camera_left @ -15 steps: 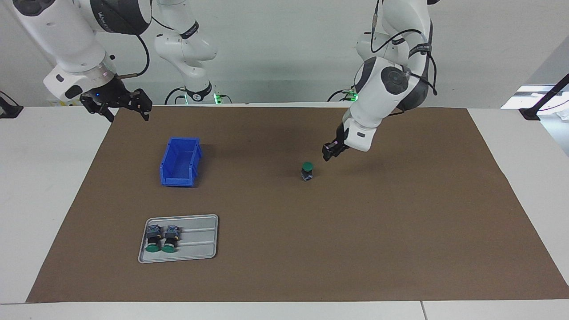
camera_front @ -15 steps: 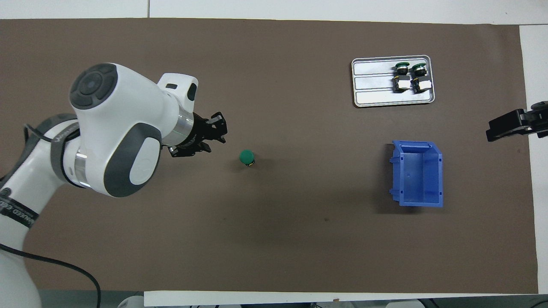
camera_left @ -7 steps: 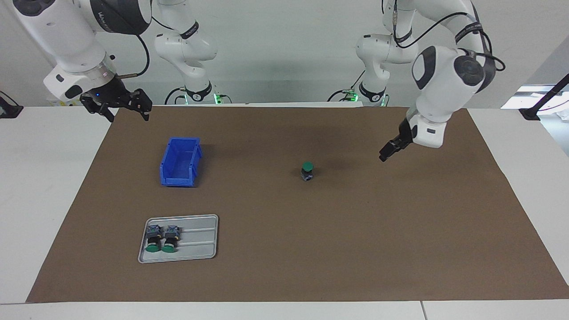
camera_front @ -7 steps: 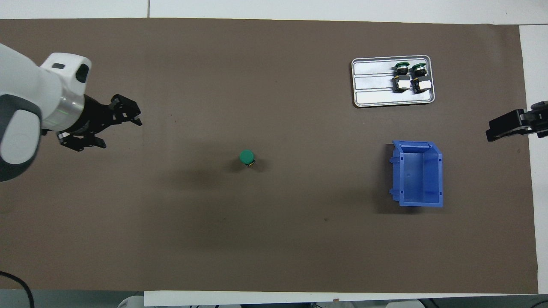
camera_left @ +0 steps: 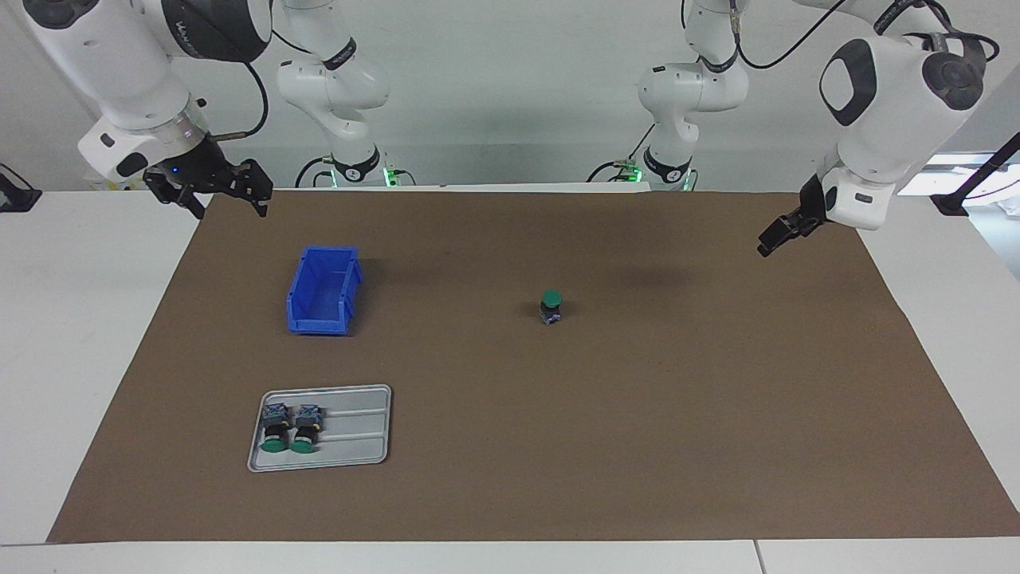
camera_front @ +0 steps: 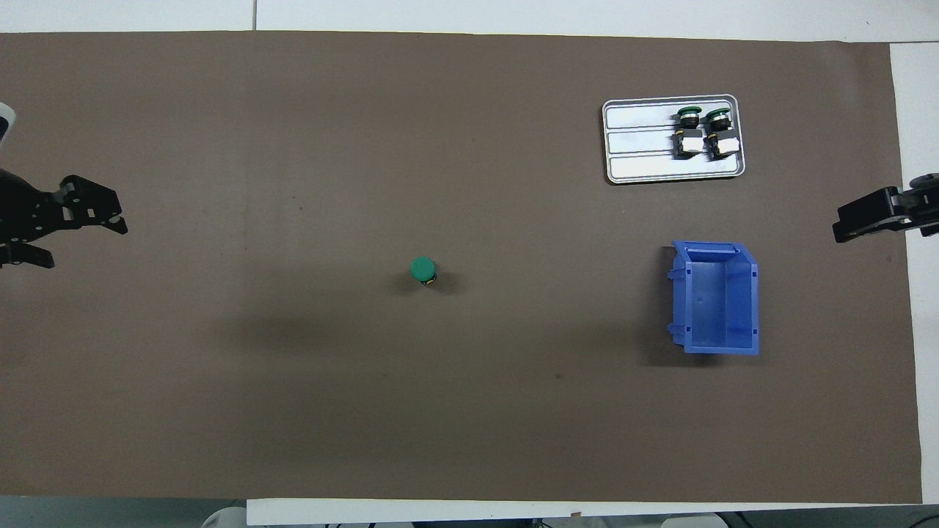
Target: Place and press button with both arms
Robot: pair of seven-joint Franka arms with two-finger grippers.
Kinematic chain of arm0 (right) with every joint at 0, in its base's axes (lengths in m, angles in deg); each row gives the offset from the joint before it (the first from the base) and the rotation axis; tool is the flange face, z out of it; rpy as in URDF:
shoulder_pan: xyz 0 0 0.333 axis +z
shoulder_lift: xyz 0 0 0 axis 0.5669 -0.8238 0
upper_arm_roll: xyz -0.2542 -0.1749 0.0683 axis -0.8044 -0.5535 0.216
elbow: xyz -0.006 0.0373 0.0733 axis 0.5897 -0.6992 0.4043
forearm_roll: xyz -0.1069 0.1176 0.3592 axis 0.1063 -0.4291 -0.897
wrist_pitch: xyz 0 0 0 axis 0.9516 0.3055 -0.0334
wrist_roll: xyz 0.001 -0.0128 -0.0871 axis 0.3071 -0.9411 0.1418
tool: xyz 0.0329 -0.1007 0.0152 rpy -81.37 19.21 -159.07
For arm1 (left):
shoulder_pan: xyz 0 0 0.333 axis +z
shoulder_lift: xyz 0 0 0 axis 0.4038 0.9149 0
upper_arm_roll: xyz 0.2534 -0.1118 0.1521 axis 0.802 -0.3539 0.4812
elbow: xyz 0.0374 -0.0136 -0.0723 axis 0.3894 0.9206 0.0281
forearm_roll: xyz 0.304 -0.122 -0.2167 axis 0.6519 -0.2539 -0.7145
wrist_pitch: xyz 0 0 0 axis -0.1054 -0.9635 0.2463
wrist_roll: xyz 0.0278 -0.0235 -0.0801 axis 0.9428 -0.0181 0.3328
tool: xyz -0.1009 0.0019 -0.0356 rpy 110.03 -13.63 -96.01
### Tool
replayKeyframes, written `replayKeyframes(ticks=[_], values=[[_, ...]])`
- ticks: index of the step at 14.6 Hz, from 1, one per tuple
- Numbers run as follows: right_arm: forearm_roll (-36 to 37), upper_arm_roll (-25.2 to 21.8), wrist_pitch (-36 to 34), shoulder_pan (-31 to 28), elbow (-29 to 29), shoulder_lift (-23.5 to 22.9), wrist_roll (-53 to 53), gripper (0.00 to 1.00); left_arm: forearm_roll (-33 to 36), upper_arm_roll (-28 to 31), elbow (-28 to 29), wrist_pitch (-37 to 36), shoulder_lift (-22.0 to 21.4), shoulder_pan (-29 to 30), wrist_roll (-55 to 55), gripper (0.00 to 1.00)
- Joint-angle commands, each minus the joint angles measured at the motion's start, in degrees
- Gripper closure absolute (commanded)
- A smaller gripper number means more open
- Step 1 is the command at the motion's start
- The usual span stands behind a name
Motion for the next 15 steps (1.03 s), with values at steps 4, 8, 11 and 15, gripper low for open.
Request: replayKeyframes(ticks=[4, 8, 11, 15], values=[[-0.21, -0.23, -0.33, 0.12, -0.89, 0.87, -0.89, 0.01, 6.55, -0.51, -15.10, -14.25, 5.02, 2.73, -8.28, 0.00], [-0.21, -0.23, -0.24, 0.12, -0.89, 0.87, -0.89, 0.01, 6.90, -0.51, -19.34, -14.97, 7.32, 2.56, -12.04, 0.00], [-0.21, -0.23, -0.24, 0.12, -0.81, 0.87, -0.89, 0.01, 7.61, -0.69, -17.59, -13.91, 6.53, 2.21, -16.55, 0.00], [-1.52, 1.70, 0.10, 3.62, -0.63, 0.88, -0.02, 0.01, 5.69, -0.78, -11.79, -11.54, 3.72, 2.55, -16.11, 0.00]])
